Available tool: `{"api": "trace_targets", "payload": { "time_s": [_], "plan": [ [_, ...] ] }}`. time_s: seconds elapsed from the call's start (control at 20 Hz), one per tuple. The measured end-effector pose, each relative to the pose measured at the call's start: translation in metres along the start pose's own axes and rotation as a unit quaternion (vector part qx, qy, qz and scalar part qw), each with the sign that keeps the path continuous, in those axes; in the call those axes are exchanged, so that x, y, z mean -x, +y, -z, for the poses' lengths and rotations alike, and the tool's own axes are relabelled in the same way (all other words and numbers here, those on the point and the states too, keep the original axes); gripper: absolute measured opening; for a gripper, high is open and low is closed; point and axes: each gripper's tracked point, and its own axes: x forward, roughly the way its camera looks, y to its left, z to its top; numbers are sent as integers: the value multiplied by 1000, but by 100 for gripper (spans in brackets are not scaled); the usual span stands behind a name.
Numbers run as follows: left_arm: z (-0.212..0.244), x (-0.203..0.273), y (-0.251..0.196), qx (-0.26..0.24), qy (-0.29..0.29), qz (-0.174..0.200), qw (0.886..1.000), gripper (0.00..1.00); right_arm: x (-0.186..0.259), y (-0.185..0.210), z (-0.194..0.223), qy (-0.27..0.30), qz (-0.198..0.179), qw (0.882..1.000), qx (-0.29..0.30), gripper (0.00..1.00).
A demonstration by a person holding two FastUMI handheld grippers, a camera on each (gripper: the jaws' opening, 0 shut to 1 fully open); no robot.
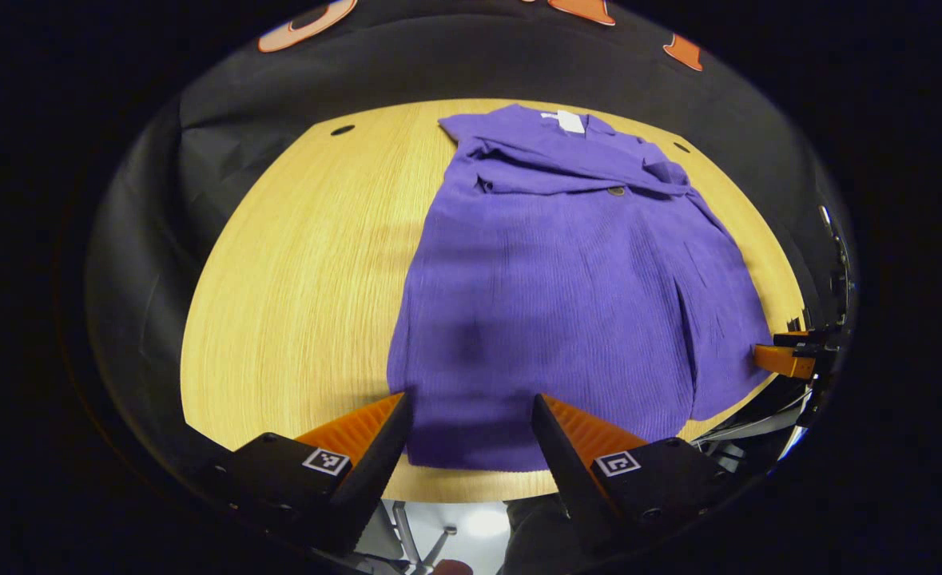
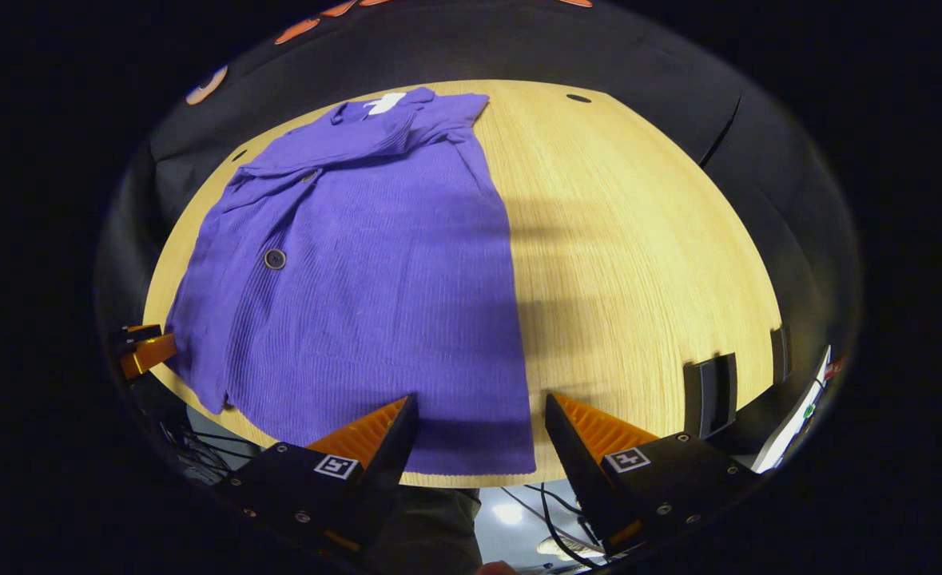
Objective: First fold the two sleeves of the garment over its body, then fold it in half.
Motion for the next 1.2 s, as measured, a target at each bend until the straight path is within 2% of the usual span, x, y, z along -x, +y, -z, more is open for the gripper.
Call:
{"api": "trace_targets", "payload": {
  "time_s": [0.25,0.45,0.55,0.7,0.75,0.8,0.85,0.9,0.95,1.0,1.05,1.1,1.15,1.2],
  "plan": [
    [8,-12,8,34,56,-3,998,95,-2,1,1,27,-1,1000,8,97],
    [4,-23,9,9,95,-12,995,95,-3,5,5,49,-3,999,15,99],
    [4,-22,7,-2,127,-14,992,94,-2,7,6,61,-4,998,22,96],
    [6,-24,9,3,175,-12,985,92,-2,13,5,72,-7,997,28,82],
    [4,-24,8,0,183,-11,983,91,-3,15,5,75,-11,997,26,72],
    [3,-24,7,-3,191,-11,982,90,-4,17,4,75,-15,997,22,66],
    [3,-26,5,-4,194,-4,981,89,-4,18,3,76,-16,997,19,51],
    [2,-27,6,-6,196,-4,980,84,-4,20,3,80,-23,996,14,43],
    [3,-27,7,-3,198,-6,980,78,-4,24,3,83,-29,996,7,31],
    [1,-27,9,5,197,-9,980,67,-3,26,3,86,-35,996,0,27],
    [2,-27,10,12,196,-11,980,60,-5,28,2,87,-39,995,-7,17],
    [0,-27,10,11,194,-11,981,39,-4,30,1,88,-44,995,-11,12],
    [-2,-26,9,10,191,-11,982,33,-4,31,2,89,-51,995,-15,9],
    [-1,-26,11,11,190,-13,982,19,-4,33,3,91,-56,994,-19,7]
  ]
}}
